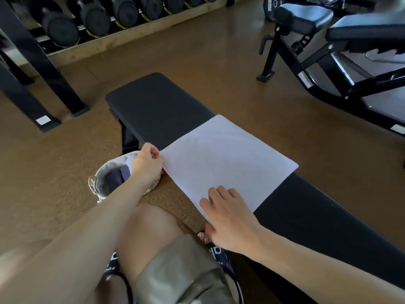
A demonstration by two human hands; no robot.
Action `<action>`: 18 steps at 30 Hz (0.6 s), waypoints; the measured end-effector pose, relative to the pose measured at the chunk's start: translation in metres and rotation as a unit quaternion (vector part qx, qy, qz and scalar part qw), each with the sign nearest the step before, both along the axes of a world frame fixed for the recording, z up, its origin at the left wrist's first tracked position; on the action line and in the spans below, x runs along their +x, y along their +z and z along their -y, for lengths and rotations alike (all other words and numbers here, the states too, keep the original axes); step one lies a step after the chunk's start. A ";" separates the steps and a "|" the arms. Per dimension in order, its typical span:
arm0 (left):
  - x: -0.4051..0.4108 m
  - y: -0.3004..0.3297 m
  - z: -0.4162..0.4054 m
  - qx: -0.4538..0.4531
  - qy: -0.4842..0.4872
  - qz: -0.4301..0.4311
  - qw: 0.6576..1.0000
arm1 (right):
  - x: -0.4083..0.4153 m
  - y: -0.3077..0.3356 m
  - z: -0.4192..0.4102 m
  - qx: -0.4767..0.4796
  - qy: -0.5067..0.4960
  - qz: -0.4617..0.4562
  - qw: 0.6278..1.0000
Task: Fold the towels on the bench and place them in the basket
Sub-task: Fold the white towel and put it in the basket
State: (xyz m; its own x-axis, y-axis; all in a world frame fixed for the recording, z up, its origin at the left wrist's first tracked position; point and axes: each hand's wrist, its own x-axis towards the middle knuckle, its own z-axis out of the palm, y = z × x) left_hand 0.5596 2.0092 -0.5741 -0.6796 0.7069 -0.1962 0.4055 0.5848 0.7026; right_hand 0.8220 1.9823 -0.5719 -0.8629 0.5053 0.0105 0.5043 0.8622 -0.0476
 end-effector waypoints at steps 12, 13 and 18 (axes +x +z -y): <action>-0.002 0.006 -0.012 0.019 0.098 0.218 0.971 | 0.002 0.003 0.002 -0.017 -0.009 0.037 0.999; -0.003 0.006 -0.013 0.019 0.106 0.224 0.969 | 0.002 0.003 0.003 -0.017 -0.008 0.034 0.999; -0.004 0.005 -0.016 0.017 0.118 0.223 0.968 | 0.004 0.002 0.003 -0.017 -0.006 0.030 0.999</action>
